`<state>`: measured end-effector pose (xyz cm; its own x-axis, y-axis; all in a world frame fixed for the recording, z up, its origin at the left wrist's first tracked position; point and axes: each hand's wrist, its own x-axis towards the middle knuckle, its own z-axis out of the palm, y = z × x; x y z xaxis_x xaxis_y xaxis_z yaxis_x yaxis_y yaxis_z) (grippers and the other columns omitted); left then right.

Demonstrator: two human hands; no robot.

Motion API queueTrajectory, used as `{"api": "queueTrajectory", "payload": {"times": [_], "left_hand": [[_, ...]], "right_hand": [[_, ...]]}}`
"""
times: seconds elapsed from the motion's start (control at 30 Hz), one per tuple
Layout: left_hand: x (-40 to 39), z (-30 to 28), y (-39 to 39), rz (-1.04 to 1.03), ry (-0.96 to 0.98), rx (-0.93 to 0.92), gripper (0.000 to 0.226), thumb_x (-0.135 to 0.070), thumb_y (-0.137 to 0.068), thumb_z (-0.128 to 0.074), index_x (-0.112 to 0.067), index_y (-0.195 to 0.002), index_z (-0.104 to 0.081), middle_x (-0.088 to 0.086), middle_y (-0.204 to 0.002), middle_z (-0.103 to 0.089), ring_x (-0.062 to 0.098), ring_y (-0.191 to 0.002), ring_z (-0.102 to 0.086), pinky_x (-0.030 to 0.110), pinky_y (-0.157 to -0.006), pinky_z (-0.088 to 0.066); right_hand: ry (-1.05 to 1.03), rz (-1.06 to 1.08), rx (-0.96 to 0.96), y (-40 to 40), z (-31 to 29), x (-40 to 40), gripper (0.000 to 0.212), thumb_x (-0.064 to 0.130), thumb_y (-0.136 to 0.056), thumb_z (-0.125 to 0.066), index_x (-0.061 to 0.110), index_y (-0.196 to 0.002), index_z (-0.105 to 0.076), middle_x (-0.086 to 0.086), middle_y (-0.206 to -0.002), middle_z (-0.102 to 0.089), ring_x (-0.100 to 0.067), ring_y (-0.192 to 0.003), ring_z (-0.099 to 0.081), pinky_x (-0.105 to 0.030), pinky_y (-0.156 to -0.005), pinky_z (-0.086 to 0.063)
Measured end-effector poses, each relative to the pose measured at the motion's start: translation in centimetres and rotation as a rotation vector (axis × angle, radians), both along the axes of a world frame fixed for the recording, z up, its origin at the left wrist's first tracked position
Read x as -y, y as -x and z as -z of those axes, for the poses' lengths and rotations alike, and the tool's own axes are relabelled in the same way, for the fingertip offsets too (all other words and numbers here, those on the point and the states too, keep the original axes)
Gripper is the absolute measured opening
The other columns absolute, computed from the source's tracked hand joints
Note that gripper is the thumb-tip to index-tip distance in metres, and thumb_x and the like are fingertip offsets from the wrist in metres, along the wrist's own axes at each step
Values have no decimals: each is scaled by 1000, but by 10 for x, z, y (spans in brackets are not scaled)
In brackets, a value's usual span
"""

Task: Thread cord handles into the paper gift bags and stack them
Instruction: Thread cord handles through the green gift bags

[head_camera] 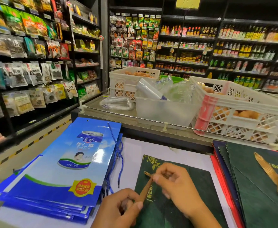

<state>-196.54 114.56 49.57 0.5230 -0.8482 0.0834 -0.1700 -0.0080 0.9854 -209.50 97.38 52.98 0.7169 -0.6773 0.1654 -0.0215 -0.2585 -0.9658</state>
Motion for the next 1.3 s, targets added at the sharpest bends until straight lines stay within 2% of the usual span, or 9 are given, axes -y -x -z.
{"api": "queueTrajectory", "payload": {"times": [0.2, 0.33, 0.43, 0.53, 0.7, 0.8, 1.07, 1.2, 1.3], "left_hand": [[0, -1, 0, -94, 11, -18, 26, -17, -99, -67, -26, -75, -74, 11, -57, -64, 18, -52, -55, 29, -56, -47], [2, -1, 0, -146, 3, -19, 29, -21, -101, -64, -25, -74, -73, 11, -59, -64, 17, -52, -55, 30, -55, -45], [4, 1, 0, -164, -24, 32, 23, -24, -99, -66, -27, -78, -74, 9, -58, -65, 12, -53, -55, 27, -57, -44], [4, 1, 2, -157, -50, 56, 17, -25, -97, -69, -28, -81, -74, 7, -59, -65, 9, -55, -57, 26, -61, -45], [3, -3, 2, -149, -41, 34, 20, -24, -95, -73, -32, -76, -72, 10, -59, -67, 10, -54, -59, 23, -57, -47], [4, -2, 1, -159, -36, 8, 27, -18, -96, -71, -32, -72, -70, 12, -60, -68, 18, -52, -60, 30, -56, -52], [4, -2, 1, -115, -71, 38, 28, -16, -98, -69, -35, -77, -71, 8, -70, -75, 25, -64, -71, 32, -66, -59], [4, 0, -1, -135, -84, 95, 21, -24, -95, -73, -41, -83, -73, 3, -75, -75, 16, -70, -71, 33, -72, -61], [6, 3, -1, -165, -80, 167, 20, -22, -91, -77, -42, -88, -74, -6, -83, -71, 10, -81, -68, 26, -74, -58]], "right_hand": [[21, 380, 112, 1, 3, 10, 21, 8, -99, -66, 19, -82, -70, -4, -82, -72, -20, -41, -45, -33, -49, -45], [44, 424, 175, 4, -2, 6, 35, -3, -97, -64, 30, -108, -69, 7, -112, -74, -22, -42, -52, -29, -44, -43], [-12, 64, 183, 8, -10, -4, 45, -3, -94, -67, 30, -125, -65, 6, -130, -71, -27, -45, -56, -28, -41, -45], [-72, -389, -98, 2, -6, -19, 48, 1, -91, -70, 30, -130, -66, 8, -138, -66, -24, -54, -64, -29, -49, -51], [-13, -253, -180, -10, 8, -19, 16, 22, -85, -82, 23, -100, -78, -15, -95, -75, -23, -66, -63, -43, -66, -55], [57, -140, -128, -6, 9, -12, 3, 20, -85, -80, 21, -85, -78, -11, -77, -71, -19, -67, -57, -34, -66, -47], [-60, -322, -212, -4, 3, -19, 22, 12, -94, -73, 19, -114, -70, 1, -114, -76, -21, -51, -62, -27, -46, -47], [-7, -284, -217, -6, 1, -21, 10, 16, -91, -79, 9, -97, -75, 2, -71, -70, -10, -50, -54, -23, -50, -43], [15, -199, -177, -3, 0, -14, 5, 8, -90, -78, 7, -86, -76, 6, -63, -62, -3, -55, -51, -16, -56, -42]]}}
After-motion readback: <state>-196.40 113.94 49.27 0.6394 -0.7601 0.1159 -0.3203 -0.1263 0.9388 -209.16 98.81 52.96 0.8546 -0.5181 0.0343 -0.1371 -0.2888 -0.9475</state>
